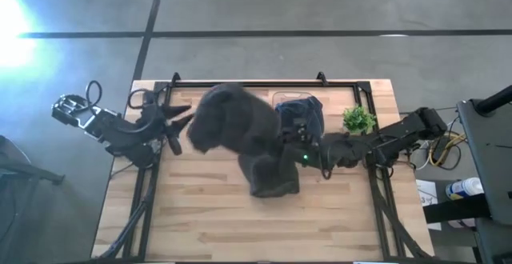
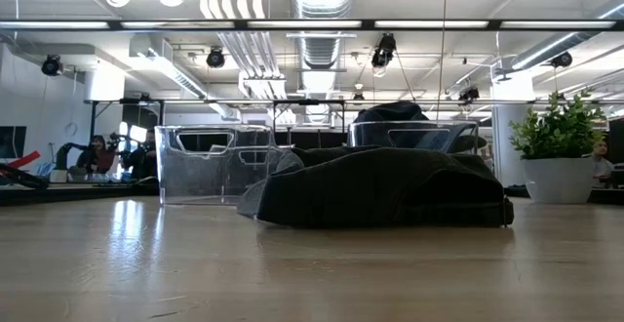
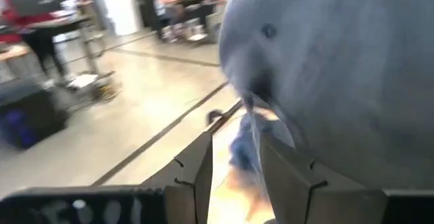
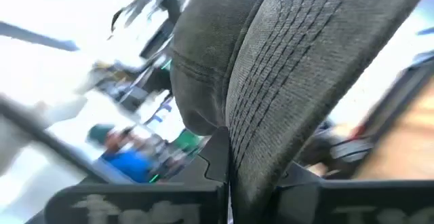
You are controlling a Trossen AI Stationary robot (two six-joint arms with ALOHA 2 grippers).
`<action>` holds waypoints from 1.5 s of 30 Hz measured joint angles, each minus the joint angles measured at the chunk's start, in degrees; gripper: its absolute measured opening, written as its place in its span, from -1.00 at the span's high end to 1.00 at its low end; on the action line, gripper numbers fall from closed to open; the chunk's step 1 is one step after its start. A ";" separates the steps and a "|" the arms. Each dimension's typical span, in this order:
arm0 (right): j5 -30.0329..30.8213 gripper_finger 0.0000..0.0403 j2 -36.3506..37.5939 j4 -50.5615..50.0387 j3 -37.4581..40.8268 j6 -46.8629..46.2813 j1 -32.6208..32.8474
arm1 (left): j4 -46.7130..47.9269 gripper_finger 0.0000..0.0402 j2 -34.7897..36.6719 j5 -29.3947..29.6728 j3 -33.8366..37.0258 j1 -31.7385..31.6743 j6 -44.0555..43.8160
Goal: Pick & Place hat
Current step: Put the left black cap into the left transparent bin
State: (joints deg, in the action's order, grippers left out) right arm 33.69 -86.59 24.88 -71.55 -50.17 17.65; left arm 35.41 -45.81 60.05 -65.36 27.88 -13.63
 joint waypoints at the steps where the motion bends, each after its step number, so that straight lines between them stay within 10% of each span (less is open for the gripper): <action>1: 2.49 0.94 0.37 -0.59 0.59 -0.04 -0.23 | 1.94 0.42 0.39 1.27 0.00 0.00 -2.00; 12: 16.72 0.94 -5.12 -21.96 -2.44 -7.24 -6.12 | 5.29 0.42 -1.23 -8.40 0.02 0.09 -15.44; 45: 20.02 0.94 -44.99 -49.16 -40.54 -39.25 -15.67 | 15.37 0.42 8.58 -23.61 0.04 0.44 -24.11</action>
State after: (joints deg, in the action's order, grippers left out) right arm 53.71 -131.58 -24.29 -112.10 -89.43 1.98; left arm 50.78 -37.23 36.44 -65.32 28.32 -37.74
